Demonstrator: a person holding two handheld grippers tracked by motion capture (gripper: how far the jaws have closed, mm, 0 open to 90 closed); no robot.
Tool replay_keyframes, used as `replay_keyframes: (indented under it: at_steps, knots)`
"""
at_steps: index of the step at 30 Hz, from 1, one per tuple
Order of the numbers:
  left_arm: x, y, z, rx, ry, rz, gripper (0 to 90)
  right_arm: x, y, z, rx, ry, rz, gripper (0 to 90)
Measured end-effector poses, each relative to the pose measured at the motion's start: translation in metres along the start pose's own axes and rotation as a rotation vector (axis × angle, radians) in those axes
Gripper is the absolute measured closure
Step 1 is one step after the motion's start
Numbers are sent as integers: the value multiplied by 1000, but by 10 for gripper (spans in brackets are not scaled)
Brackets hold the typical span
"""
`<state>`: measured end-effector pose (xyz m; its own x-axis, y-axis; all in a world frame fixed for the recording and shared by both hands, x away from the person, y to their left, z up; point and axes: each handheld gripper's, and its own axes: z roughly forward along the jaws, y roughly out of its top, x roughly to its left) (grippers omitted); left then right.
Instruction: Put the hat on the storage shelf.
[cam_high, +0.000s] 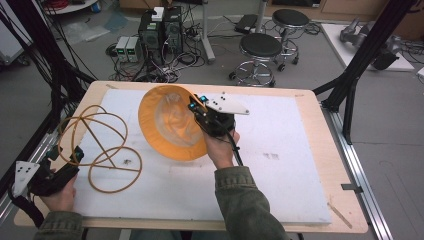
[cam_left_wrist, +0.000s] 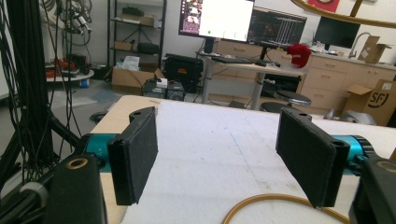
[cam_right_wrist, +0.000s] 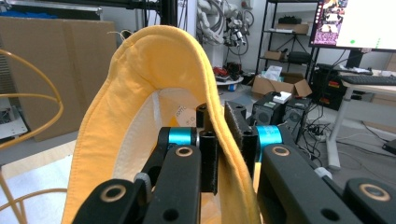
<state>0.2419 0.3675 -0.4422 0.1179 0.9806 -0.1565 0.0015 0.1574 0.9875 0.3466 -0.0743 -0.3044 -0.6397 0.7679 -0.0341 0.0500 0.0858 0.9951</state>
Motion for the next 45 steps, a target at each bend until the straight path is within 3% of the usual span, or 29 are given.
replay_keyframes:
  at_steps: [14, 17, 28, 35, 45]
  knots:
    - [0, -1, 0, -1, -2, -2, 296, 3, 19, 21, -51, 9, -11, 839]
    - [1, -1, 1, -3, -1, -3, 296, 3, 25, 25, -94, 5, -7, 839]
    - [1, -1, 2, -1, -5, -4, 296, 6, 48, 38, -170, 9, -11, 839]
    - [2, -2, 2, 1, -6, -17, 296, 16, 64, 60, -229, 7, -21, 840]
    - [1, -2, 1, -5, -4, -14, 296, 32, 74, 92, -242, 20, -34, 840]
